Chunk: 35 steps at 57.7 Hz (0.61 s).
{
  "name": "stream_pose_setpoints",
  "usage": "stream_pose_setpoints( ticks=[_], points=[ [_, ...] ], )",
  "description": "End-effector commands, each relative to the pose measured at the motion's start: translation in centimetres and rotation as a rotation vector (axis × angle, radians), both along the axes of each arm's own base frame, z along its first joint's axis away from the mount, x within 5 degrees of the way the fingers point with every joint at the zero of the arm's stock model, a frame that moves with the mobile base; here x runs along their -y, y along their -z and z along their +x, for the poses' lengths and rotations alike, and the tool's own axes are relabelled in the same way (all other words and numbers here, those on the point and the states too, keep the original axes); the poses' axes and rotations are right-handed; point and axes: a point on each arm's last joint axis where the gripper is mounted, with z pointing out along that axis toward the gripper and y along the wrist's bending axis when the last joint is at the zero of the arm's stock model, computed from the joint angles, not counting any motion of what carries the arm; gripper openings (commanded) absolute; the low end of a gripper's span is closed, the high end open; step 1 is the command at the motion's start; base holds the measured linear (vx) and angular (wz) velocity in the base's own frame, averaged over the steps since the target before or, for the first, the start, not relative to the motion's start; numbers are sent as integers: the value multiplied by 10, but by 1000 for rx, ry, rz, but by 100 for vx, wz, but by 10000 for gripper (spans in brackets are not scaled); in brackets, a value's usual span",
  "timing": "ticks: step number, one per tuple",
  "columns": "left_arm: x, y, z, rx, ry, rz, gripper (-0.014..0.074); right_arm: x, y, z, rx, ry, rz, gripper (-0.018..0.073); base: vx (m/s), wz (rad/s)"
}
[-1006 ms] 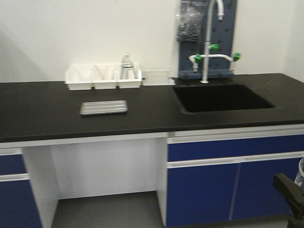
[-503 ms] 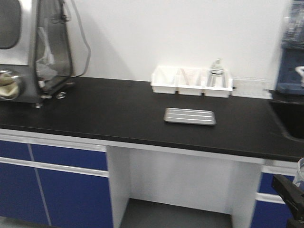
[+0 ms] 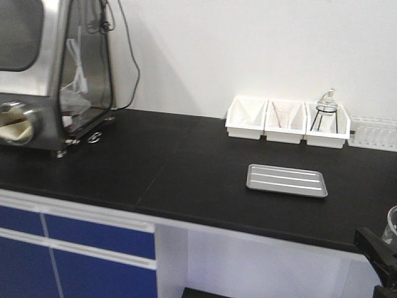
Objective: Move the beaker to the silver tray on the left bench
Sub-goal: 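Hold the beaker in the right gripper while driving to the silver tray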
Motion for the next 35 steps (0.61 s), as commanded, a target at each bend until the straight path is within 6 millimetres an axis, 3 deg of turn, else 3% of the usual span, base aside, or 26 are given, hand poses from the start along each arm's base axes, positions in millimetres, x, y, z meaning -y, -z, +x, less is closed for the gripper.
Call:
stream_pose_setpoints(
  ticks=[1, 35],
  points=[
    [1, 2, 1, 66, 9, -3, 1, -1, -12, -1, 48, -19, -7, -7, 41, -24],
    [1, 2, 1, 66, 9, -3, 1, -1, -12, -1, 48, -19, -7, -7, 44, -32]
  ],
)
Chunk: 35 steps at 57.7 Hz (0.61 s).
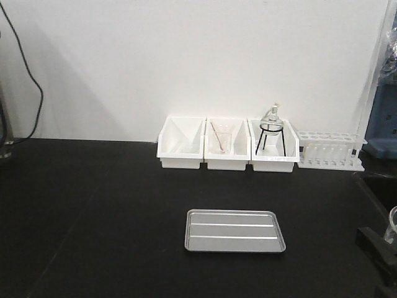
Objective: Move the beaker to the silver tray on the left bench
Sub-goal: 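Hold the beaker in the right gripper while driving to the silver tray, then lower the held beaker onto the silver tray with the right gripper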
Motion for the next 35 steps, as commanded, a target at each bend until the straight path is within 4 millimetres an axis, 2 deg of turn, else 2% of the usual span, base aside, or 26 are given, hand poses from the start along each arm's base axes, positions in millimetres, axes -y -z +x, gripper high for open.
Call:
stream_pose_setpoints(
  ticks=[1, 35],
  points=[
    [1, 2, 1, 66, 9, -3, 1, -1, -12, -1, 48, -19, -7, -7, 43, -26],
    [1, 2, 1, 66, 9, -3, 1, -1, -12, -1, 48, -19, -7, -7, 37, -15]
  ],
)
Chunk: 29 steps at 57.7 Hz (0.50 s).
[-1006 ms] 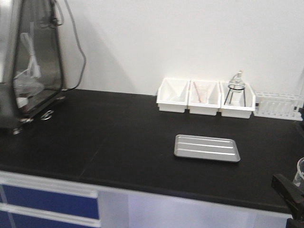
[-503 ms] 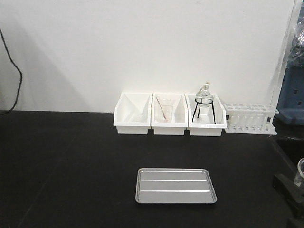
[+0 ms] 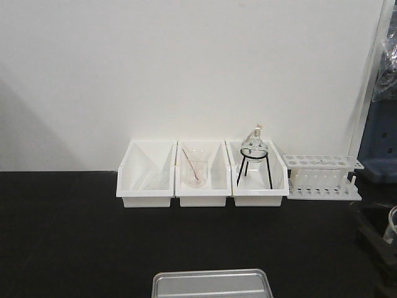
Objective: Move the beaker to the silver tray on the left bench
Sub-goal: 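Lower the held beaker onto the silver tray with the right gripper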
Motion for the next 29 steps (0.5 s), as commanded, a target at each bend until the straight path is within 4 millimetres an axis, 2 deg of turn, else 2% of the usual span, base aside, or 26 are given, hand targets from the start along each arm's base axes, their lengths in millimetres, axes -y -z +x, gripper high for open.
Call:
stream_pose_setpoints(
  ticks=[1, 13, 29],
  points=[
    [1, 2, 1, 66, 9, -3, 1, -1, -12, -1, 49, -20, -7, -7, 26, -12],
    [1, 2, 1, 66, 9, -3, 1, -1, -12, -1, 49, -20, -7, -7, 19, -9],
    [1, 2, 1, 66, 9, -3, 1, -1, -12, -1, 49, -20, -7, -7, 6, -3]
  ],
)
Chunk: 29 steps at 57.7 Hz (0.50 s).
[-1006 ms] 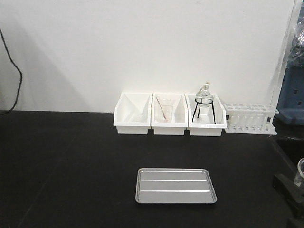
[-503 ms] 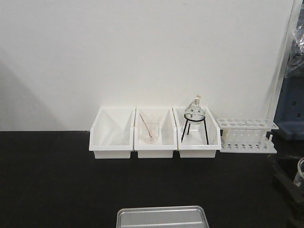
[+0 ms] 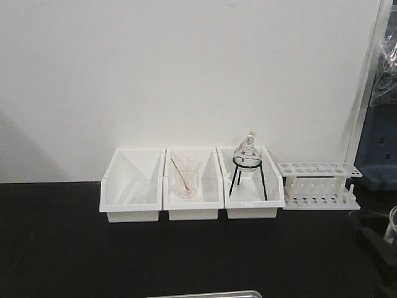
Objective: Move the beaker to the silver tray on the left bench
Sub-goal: 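Lower the held beaker onto the silver tray with the right gripper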
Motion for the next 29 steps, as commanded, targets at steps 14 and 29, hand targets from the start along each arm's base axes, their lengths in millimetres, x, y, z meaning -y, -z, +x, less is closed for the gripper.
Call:
stream_pose_setpoints(
  ticks=[14, 29],
  points=[
    [1, 2, 1, 66, 9, -3, 1, -1, -12, -1, 49, -20, -7, -7, 0, 0],
    [1, 2, 1, 66, 9, -3, 1, -4, -12, 1, 45, -44, 1, -7, 0, 0]
  ],
)
